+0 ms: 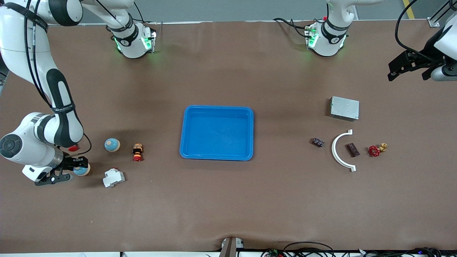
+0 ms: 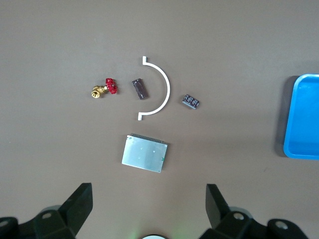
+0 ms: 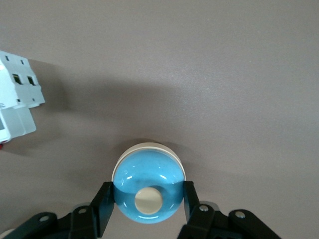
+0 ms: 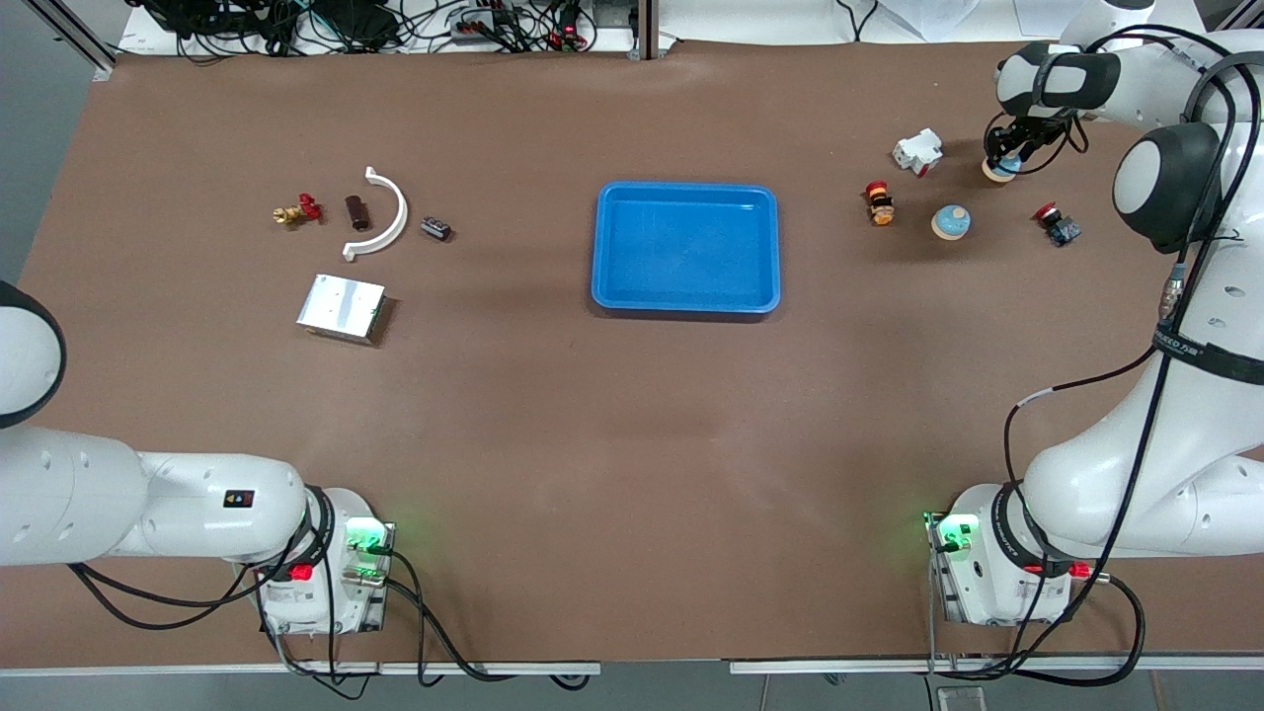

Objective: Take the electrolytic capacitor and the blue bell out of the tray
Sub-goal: 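Lower the bell beside the red buttons and open the right gripper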

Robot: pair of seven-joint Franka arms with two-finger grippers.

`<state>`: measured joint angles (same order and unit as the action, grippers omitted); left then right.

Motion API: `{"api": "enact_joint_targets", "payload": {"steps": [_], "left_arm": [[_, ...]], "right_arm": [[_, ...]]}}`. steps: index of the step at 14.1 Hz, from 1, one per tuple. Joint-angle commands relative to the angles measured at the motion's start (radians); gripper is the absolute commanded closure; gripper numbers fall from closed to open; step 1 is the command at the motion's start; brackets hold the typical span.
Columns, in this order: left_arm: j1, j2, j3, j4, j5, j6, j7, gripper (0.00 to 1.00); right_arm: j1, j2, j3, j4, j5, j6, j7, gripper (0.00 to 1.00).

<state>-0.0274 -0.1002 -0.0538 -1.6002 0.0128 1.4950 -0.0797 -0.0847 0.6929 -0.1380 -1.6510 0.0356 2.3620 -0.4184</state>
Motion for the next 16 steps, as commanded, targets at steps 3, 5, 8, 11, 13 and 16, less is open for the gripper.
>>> {"api": "enact_joint_targets", "payload": {"steps": [3, 5, 8, 11, 13, 16], "left_arm": [[0.004, -0.012, -0.004, 0.000, -0.007, -0.015, 0.001, 0.00], [0.004, -0.009, -0.003, -0.001, -0.005, -0.015, 0.001, 0.00], [0.004, -0.009, -0.004, -0.001, -0.004, -0.009, 0.001, 0.00], [0.004, -0.010, -0.004, -0.004, 0.006, -0.009, 0.001, 0.00], [-0.002, -0.010, -0.012, -0.006, 0.035, -0.009, 0.000, 0.00], [0.003, -0.012, -0.020, -0.007, 0.033, -0.009, -0.002, 0.00]], "right_arm": [[-0.029, 0.019, 0.024, 0.020, 0.007, 0.013, -0.022, 1.00], [-0.030, 0.020, 0.024, 0.020, 0.010, 0.016, -0.022, 1.00], [-0.030, 0.036, 0.024, 0.019, 0.013, 0.040, -0.022, 1.00], [-0.033, 0.040, 0.024, 0.019, 0.013, 0.045, -0.022, 1.00], [-0.033, 0.046, 0.026, 0.019, 0.015, 0.046, -0.020, 1.00], [-0.033, 0.053, 0.026, 0.020, 0.032, 0.054, -0.020, 0.01]]}}
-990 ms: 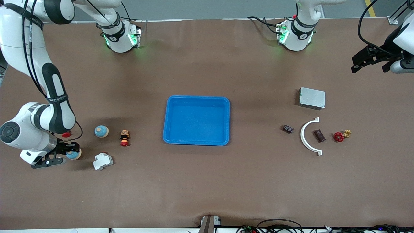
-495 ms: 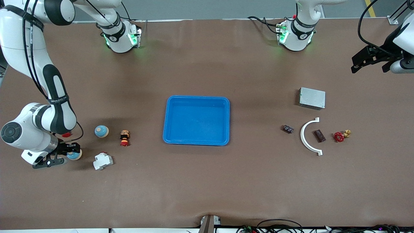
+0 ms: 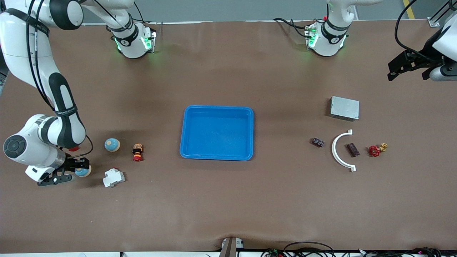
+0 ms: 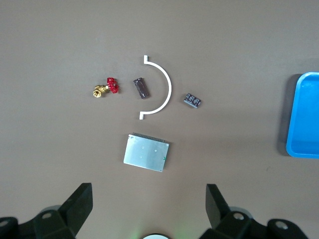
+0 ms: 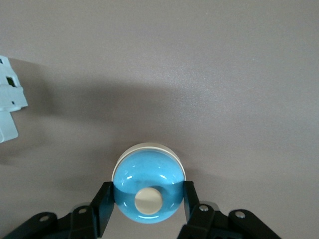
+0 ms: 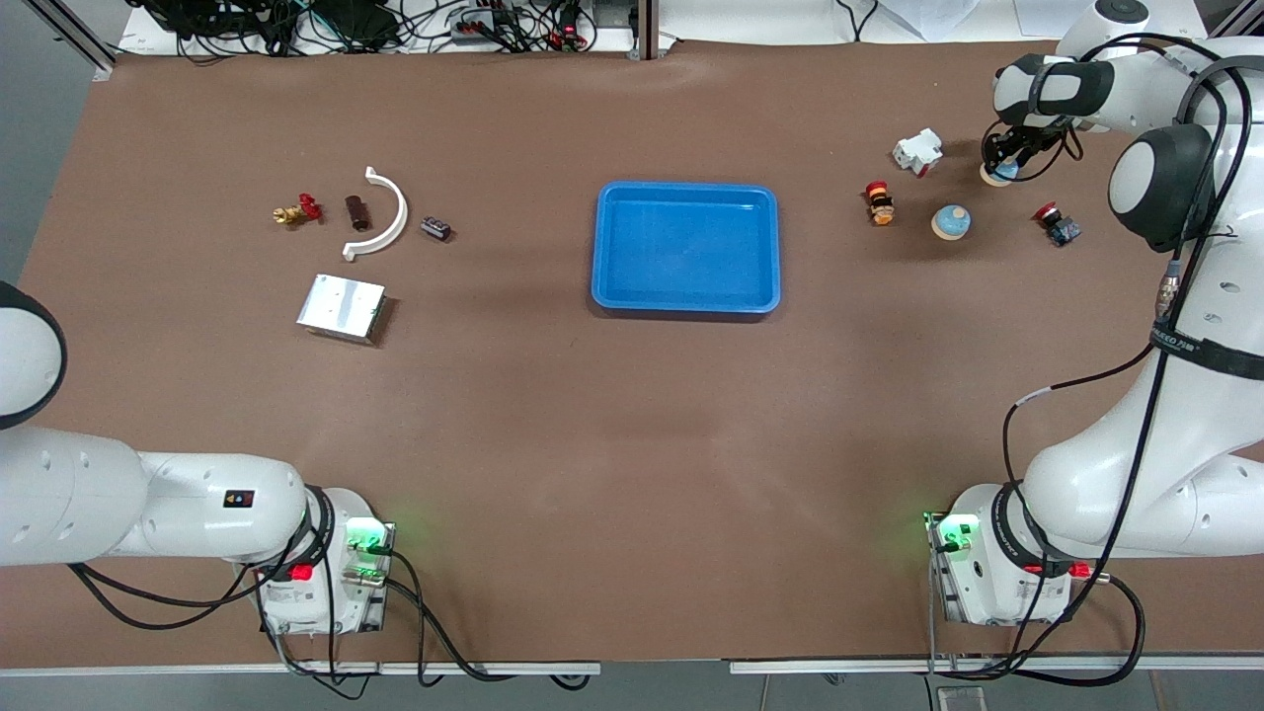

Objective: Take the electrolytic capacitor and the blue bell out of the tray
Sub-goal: 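Lower the bell beside the red buttons and open the right gripper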

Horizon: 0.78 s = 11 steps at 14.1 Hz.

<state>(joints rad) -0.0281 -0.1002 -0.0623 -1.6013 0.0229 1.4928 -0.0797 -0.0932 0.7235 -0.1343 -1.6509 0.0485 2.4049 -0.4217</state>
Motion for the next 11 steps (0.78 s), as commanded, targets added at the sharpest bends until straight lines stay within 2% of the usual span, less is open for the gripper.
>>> {"api": "enact_joint_targets", "payload": {"steps": [1, 11], "left_arm": [[0.005, -0.015, -0.013, -0.009, 0.023, -0.006, -0.002, 0.00], [0.005, -0.032, -0.016, -0.042, 0.026, -0.003, 0.001, 0.00]], "right_arm": [[-0.025, 0.022, 0.022, 0.020, 0.024, 0.020, -0.017, 0.00], [-0.020, 0.019, 0.022, 0.020, 0.025, 0.017, -0.014, 0.00]]}}
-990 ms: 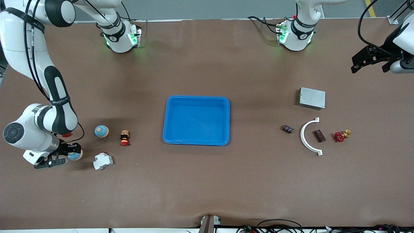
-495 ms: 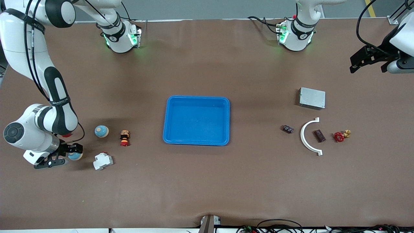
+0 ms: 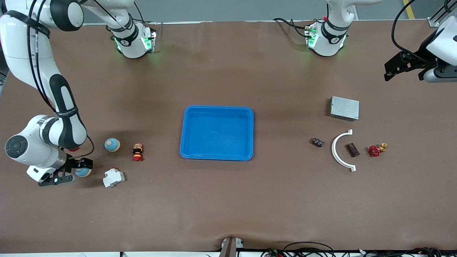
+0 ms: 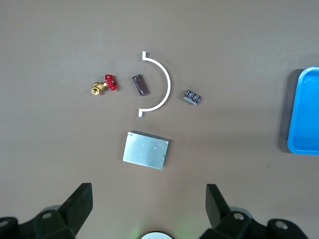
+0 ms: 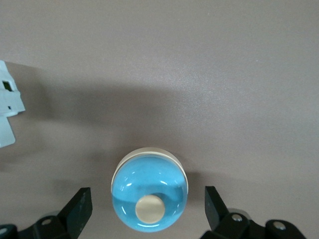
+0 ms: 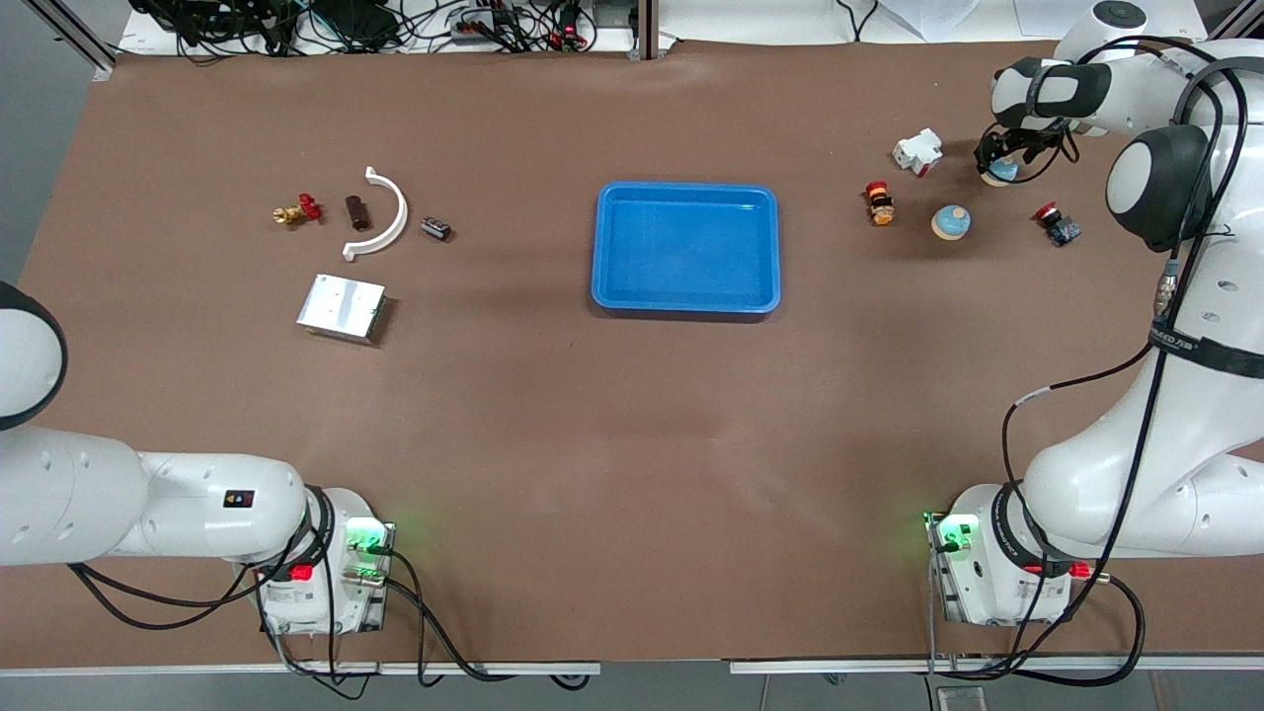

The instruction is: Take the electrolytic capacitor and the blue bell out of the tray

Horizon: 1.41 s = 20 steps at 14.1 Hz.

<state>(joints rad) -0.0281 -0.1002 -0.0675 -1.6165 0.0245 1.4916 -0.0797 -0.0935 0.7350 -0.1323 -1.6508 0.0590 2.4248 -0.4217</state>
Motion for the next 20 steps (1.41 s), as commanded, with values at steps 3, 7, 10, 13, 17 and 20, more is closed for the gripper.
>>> {"api": "enact_joint_targets", "payload": {"steps": [3, 7, 10, 13, 17, 20], "left_arm": [[0.005, -0.032, -0.011, -0.034, 0.023, -0.002, 0.001, 0.00], [0.005, -0.032, -0.012, -0.042, 0.023, -0.001, 0.001, 0.00], [0.005, -0.030, -0.014, -0.039, 0.023, 0.001, 0.001, 0.00], [0.004, -0.027, -0.014, -0.037, 0.023, 0.001, 0.001, 0.00], [0.004, -0.024, -0.012, -0.033, 0.025, 0.001, 0.001, 0.00], [0.005, -0.026, -0.012, -0.029, 0.023, 0.001, 0.000, 0.00]], "right_arm": [[-0.011, -0.048, 0.020, 0.025, 0.013, -0.086, -0.005, 0.00], [0.044, -0.187, 0.020, 0.029, 0.024, -0.260, 0.171, 0.00], [0.089, -0.265, 0.019, 0.029, 0.018, -0.357, 0.273, 0.00], [0.093, -0.315, 0.017, 0.098, 0.010, -0.507, 0.287, 0.00], [0.093, -0.386, 0.014, 0.184, 0.007, -0.705, 0.369, 0.00], [0.095, -0.460, 0.017, 0.181, 0.009, -0.779, 0.440, 0.00]]}}
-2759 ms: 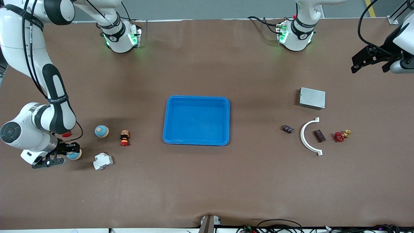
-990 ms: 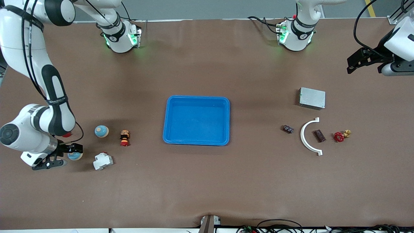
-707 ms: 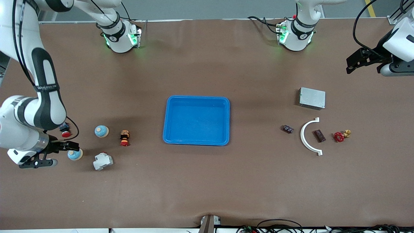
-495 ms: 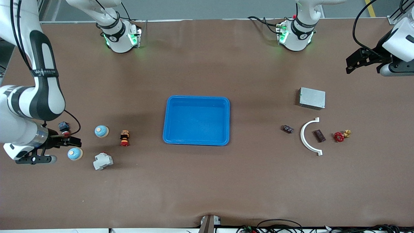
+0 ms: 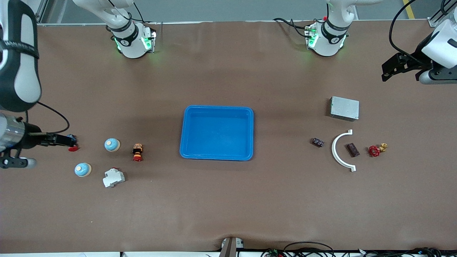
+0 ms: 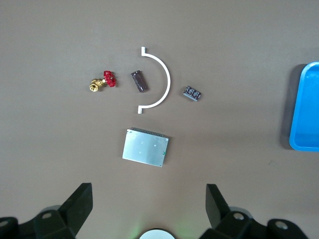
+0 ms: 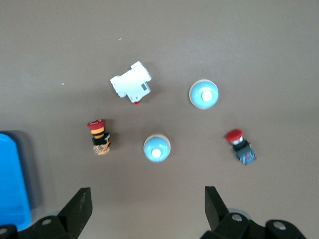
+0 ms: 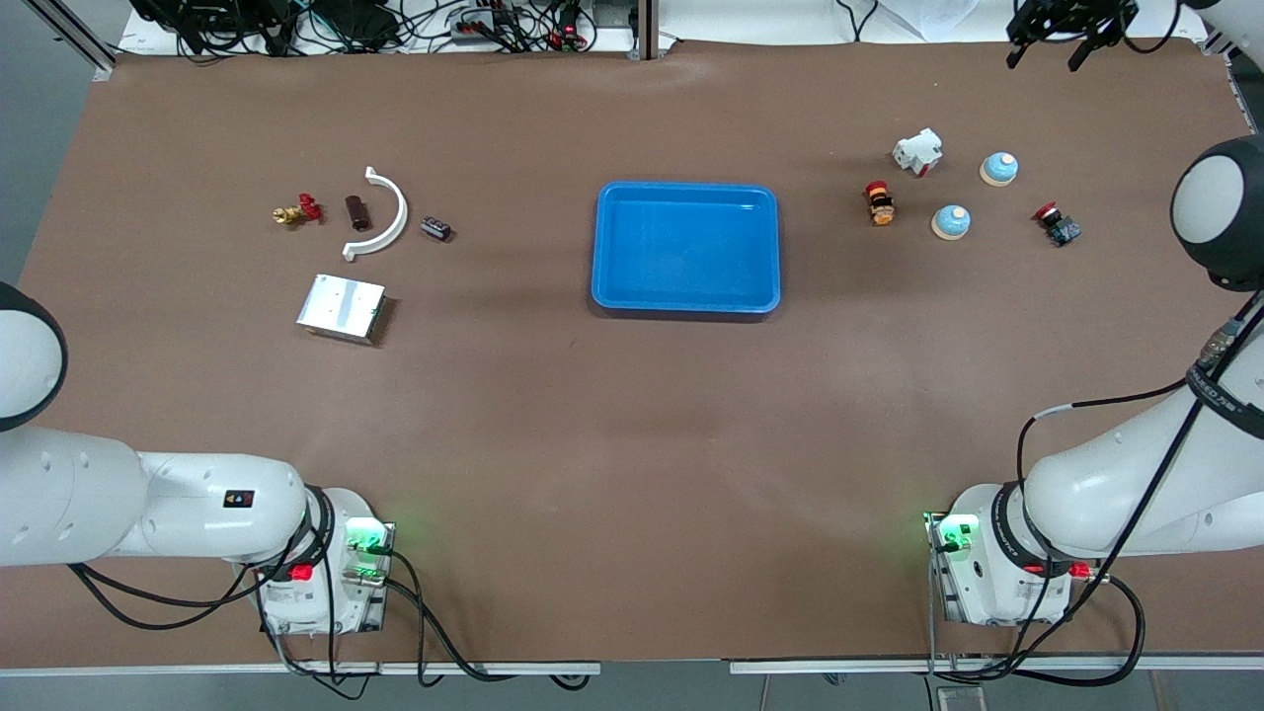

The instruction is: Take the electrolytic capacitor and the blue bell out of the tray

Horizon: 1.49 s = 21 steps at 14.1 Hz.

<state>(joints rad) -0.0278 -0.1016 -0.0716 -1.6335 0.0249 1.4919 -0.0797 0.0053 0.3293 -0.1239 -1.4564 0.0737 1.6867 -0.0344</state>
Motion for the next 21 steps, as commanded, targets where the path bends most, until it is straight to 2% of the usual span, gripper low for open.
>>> {"api": "enact_joint_targets", "payload": {"steps": [1, 13, 16, 19, 21], "left_arm": [[0.005, -0.023, -0.008, -0.011, 0.023, 0.001, 0.000, 0.00], [-0.006, -0.009, -0.011, -0.009, 0.021, 0.018, -0.017, 0.00], [-0.003, -0.006, -0.036, -0.011, 0.023, 0.022, -0.018, 0.00], [-0.006, 0.012, -0.039, 0.046, 0.021, 0.042, -0.018, 0.00], [-0.001, 0.016, -0.051, 0.035, 0.021, 0.039, -0.017, 0.00]], "right_arm": [[-0.002, -0.076, 0.010, -0.015, -0.006, -0.062, 0.069, 0.00], [0.015, -0.249, 0.010, -0.035, -0.031, -0.163, 0.073, 0.00], [0.013, -0.285, 0.010, -0.039, -0.037, -0.167, 0.068, 0.00], [0.010, -0.299, 0.010, -0.039, -0.043, -0.176, 0.064, 0.00], [0.010, -0.299, 0.010, -0.042, -0.072, -0.173, 0.062, 0.00]]}}
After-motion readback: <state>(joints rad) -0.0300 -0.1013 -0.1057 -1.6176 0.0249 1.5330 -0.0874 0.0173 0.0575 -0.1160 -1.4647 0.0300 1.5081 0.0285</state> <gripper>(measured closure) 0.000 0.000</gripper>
